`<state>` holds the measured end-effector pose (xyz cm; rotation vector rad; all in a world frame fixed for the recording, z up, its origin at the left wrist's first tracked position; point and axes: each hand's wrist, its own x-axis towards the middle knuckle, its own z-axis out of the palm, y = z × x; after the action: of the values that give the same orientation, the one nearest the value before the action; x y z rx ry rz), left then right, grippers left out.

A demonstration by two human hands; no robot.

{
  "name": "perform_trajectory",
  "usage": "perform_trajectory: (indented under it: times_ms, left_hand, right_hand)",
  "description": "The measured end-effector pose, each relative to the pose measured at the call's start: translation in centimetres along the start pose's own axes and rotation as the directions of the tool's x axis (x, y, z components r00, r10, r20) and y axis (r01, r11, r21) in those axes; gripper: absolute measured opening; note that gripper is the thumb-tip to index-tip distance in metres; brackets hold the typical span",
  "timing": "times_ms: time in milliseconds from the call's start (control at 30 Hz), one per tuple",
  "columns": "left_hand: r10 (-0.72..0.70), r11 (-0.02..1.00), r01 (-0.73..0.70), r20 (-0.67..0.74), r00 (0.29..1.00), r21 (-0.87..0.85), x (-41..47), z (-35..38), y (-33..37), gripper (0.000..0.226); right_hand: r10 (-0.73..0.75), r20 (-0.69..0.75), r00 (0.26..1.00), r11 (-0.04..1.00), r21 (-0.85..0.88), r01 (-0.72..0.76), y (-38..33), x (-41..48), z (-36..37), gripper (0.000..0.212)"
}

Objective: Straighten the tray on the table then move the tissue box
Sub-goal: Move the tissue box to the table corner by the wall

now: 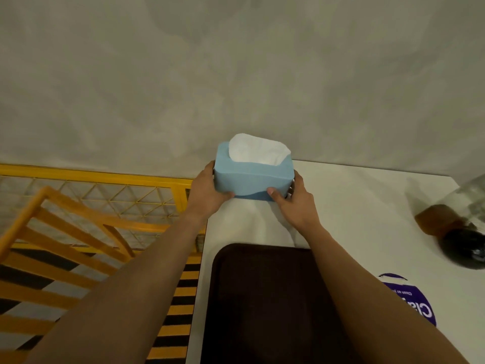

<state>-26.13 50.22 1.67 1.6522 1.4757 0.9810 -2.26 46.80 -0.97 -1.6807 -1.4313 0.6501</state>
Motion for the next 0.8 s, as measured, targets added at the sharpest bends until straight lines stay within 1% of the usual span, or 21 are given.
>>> perform_trajectory:
  times_ms: [167,300,467,633,800]
  left_hand:
    - [-0.029,0.997,0.026,0.05,0.998,0.067,2.0,-0.3,-0.8,0.102]
    - [-0.078,0.992,0.069,0.081,0.994,0.107,3.3,-0.3,-1.3,0.106]
    - [-0.101,0.989,0.091,0.084,0.991,0.112,4.4,0.2,-1.5,0.102]
    - [-0.11,0.987,0.103,0.051,0.993,0.123,4.9,0.5,-1.8,0.088]
    - [-0.131,0.981,0.125,0.031,0.991,0.151,5.6,0.3,-2.0,0.089]
  right_hand:
    - [0.004,0.037,0.999,1.0,0.0,-0.004,0.0,2.5,0.1,0.089]
    - [0.011,0.057,0.998,1.0,-0.001,-0.011,0.2,3.8,0.2,0.093]
    - [0.009,0.034,0.999,1.0,0.0,-0.009,0.3,4.6,0.4,0.098]
    - [0.022,0.032,0.999,0.999,-0.044,-0.021,0.9,5.3,0.5,0.09]
    - [0.037,0.03,0.999,0.998,-0.06,-0.036,1.1,6.1,0.7,0.082]
